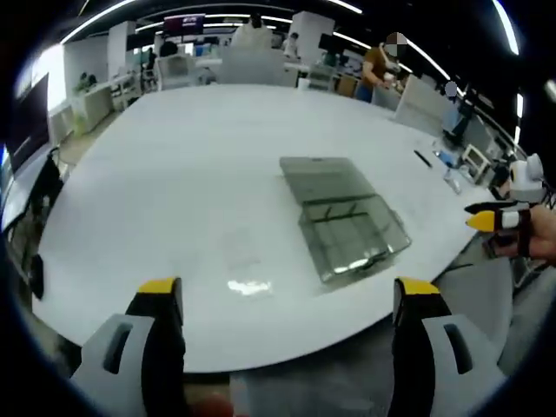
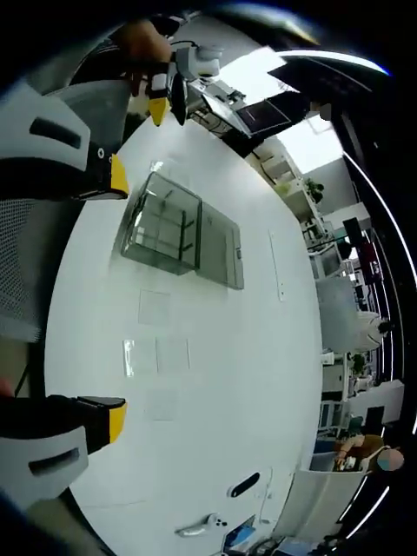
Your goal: Insert the divider into the dual guide fixture by aligning both edges with the guide slots and pushing it downward to the bottom, including one-sided entry, uneven engagement, binding, and posture correction.
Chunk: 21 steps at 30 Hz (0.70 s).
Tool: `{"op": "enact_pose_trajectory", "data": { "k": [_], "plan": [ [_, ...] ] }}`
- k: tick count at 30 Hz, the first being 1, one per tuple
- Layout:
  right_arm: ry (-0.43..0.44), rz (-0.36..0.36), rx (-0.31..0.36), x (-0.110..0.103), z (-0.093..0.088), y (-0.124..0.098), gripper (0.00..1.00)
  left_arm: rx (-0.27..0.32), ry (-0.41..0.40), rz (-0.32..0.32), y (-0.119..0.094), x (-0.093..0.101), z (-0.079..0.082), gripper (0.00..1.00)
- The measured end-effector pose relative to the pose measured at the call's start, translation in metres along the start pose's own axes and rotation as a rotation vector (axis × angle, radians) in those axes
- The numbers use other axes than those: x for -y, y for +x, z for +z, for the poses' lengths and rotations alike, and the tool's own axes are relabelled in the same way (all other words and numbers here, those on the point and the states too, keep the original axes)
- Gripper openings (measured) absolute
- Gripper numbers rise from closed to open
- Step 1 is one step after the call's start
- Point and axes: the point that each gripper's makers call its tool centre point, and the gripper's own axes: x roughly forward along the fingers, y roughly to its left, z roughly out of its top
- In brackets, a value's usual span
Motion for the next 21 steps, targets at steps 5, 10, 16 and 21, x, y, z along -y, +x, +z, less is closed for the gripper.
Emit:
{"op": "enact_pose_trajectory", "data": {
  "k": [5,10,16,21],
  "plan": [
    [0.002,-0.001,0.001,0.0003,-0.0005,0.0003,0.92,-0.003,-0.001,0.001,0.0003,-0.0006,-0.0014,0.99],
    [0.003,0.0,0.001,0.0001,-0.0007,0.0001,0.92,-0.003,-0.002,0.001,0.0002,-0.0007,-0.0017,0.99],
    [0.003,0.0,0.003,0.0004,-0.0001,0.0,0.92,-0.003,-0.003,0.0,0.0005,0.0,-0.0014,0.99],
    [0.003,0.0,0.002,0.0007,-0.0003,0.0,0.92,-0.002,-0.004,-0.001,0.0002,0.0001,-0.0015,0.99]
  ]
}}
